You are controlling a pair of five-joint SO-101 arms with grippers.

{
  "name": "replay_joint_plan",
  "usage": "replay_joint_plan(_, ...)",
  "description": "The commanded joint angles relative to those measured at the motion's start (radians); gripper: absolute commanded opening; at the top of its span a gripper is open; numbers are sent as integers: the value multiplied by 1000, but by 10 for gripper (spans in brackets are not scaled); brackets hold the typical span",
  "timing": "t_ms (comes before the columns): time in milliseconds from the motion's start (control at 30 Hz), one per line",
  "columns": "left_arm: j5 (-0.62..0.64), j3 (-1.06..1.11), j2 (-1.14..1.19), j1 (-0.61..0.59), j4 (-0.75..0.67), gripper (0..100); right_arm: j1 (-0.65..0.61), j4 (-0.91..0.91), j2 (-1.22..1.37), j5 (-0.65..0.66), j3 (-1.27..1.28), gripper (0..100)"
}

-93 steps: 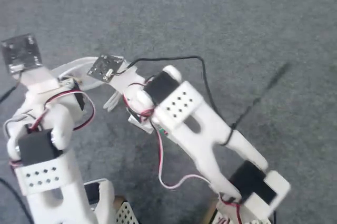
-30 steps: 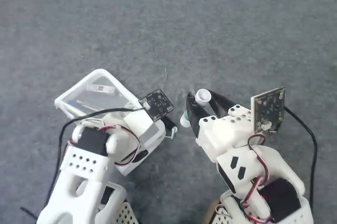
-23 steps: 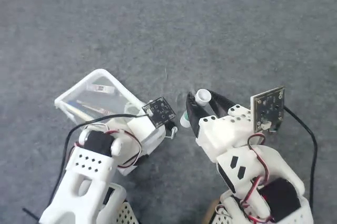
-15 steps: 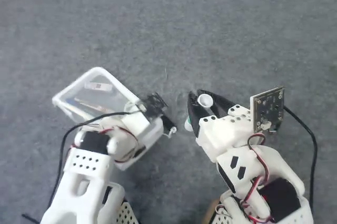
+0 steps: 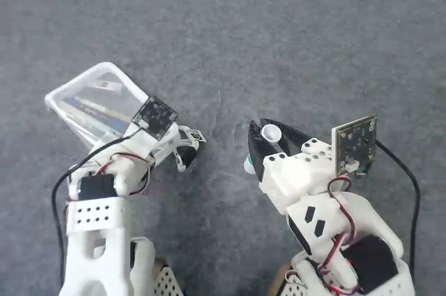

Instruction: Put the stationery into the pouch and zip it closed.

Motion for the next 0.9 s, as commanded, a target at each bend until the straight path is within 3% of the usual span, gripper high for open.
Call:
replay_joint_plan(0, -23, 21, -2, -55, -28, 189, 13, -28, -19, -12, -8, 6)
replay_joint_plan(200, -23, 61, -3, -199, -114, 197, 13, -28, -19, -12, -8, 6)
replay_joint_plan(667, -20, 145, -3, -459, -120, 197, 8, -30, -19, -12, -8, 6)
replay_joint_plan(867, 91, 170, -3, -578, -265, 197, 8, -30, -19, -12, -8, 6)
